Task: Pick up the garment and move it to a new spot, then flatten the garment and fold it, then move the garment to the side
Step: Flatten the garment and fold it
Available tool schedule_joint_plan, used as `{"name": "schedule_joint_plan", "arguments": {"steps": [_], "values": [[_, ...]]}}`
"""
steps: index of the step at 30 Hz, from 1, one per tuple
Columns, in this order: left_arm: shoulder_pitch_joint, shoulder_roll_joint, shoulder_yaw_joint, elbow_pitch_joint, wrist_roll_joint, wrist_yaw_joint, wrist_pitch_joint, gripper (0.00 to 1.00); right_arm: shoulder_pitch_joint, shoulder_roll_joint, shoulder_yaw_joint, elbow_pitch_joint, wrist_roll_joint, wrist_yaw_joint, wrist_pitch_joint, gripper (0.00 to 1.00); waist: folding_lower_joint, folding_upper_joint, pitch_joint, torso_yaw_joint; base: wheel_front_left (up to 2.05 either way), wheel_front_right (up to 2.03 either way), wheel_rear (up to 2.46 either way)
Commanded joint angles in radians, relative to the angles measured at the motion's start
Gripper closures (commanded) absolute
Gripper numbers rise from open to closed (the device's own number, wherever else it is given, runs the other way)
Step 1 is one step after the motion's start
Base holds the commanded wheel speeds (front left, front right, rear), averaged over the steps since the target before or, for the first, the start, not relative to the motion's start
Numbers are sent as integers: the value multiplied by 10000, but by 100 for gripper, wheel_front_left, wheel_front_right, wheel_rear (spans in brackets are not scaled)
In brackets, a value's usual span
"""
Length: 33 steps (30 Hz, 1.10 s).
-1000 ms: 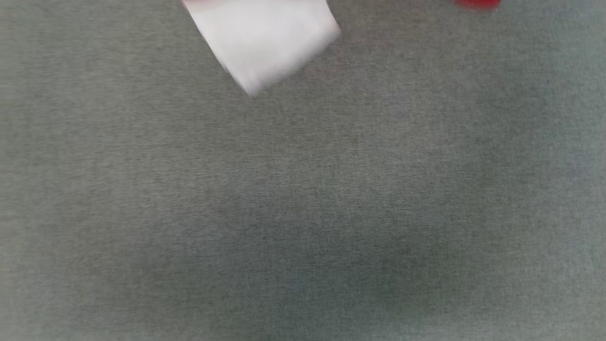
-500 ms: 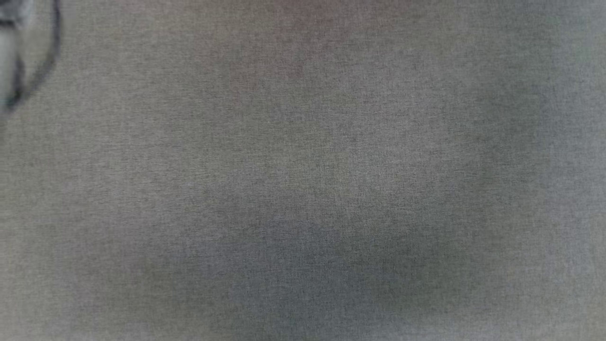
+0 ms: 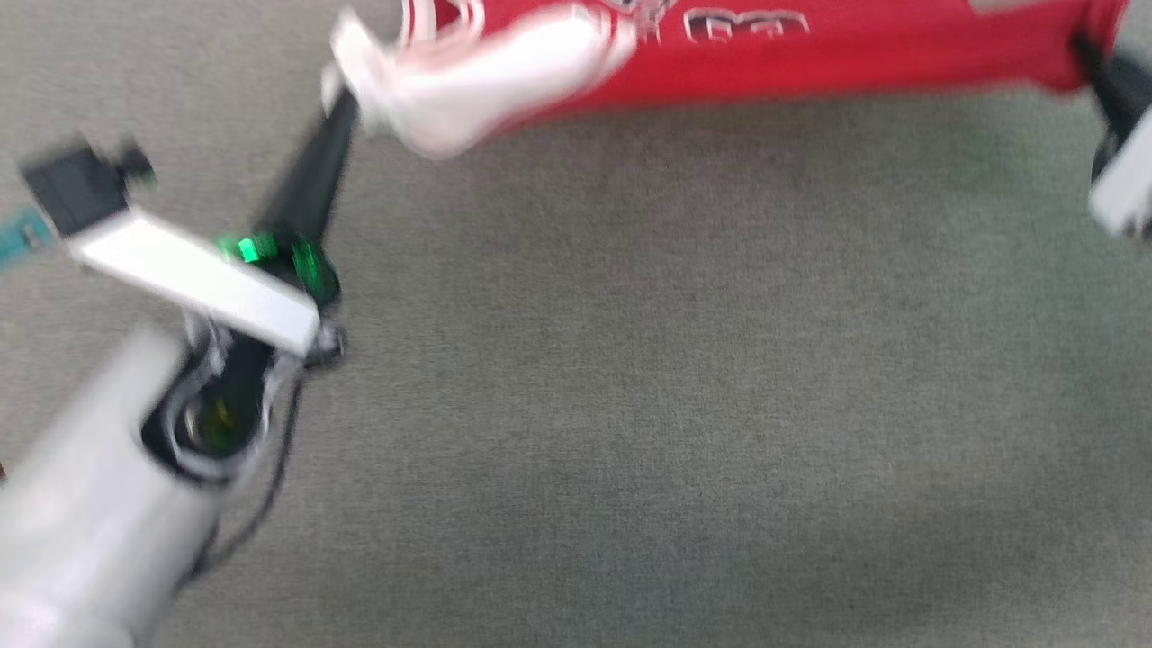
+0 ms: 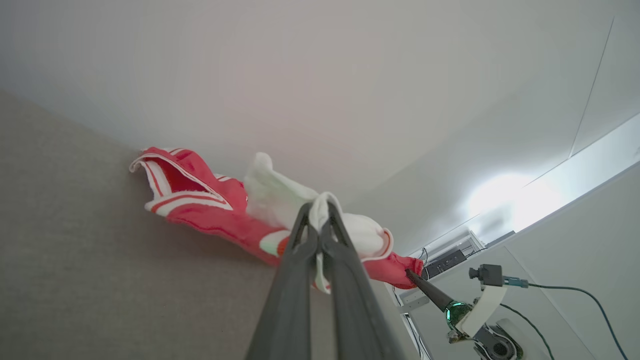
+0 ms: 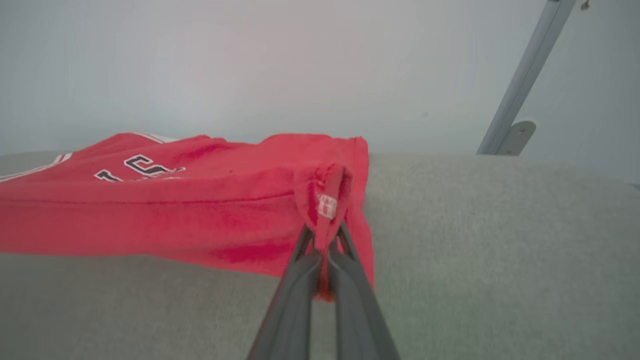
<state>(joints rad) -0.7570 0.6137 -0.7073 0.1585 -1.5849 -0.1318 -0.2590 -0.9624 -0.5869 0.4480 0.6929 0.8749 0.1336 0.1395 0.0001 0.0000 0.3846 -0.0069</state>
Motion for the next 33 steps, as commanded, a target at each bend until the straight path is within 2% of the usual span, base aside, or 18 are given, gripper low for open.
{"name": "schedule_joint_plan", "arguments": {"steps": [1,2,4,8,17,22,26,29,33], "values": [[592,43,158,-265,178,24,-65,100,701,-270,24,-481,304,-54,97,100,-1,0,-320,188,0,0,0],[592,43,158,-265,178,24,-65,100,701,-270,24,-481,304,-54,97,100,-1,0,-320,188,0,0,0],[2039,-8,578,-792,400,24,-75,100,2303,-848,-20,-1612,908,-54,215,100,-1,0,-641,254,0,0,0],[3784,-32,908,-1465,700,24,-79,100,4269,-1400,-245,-2800,1366,-54,397,100,-1,0,-1067,298,0,0,0],[6759,-9,1868,-3024,1310,24,-80,100,7401,-1789,-1490,-4848,1586,-54,883,100,-1,0,-1512,283,0,0,0],[8106,13,2127,-3628,1671,24,-81,100,9187,-1761,-2499,-5968,1451,-54,1238,100,-1,0,-1541,464,0,0,0],[8739,-19,2254,-3911,1989,24,-81,100,10347,-1504,-3428,-6833,1227,-54,1620,100,-1,0,-1560,542,0,0,0],[8394,69,2069,-3979,2054,24,-80,100,10549,-1179,-4051,-7287,1022,-53,1994,100,-1,0,-1611,559,0,0,0],[7244,109,1687,-3708,1857,24,291,100,10047,-664,-4502,-7414,855,-51,2670,100,-1,0,-1551,558,0,0,0]]}}
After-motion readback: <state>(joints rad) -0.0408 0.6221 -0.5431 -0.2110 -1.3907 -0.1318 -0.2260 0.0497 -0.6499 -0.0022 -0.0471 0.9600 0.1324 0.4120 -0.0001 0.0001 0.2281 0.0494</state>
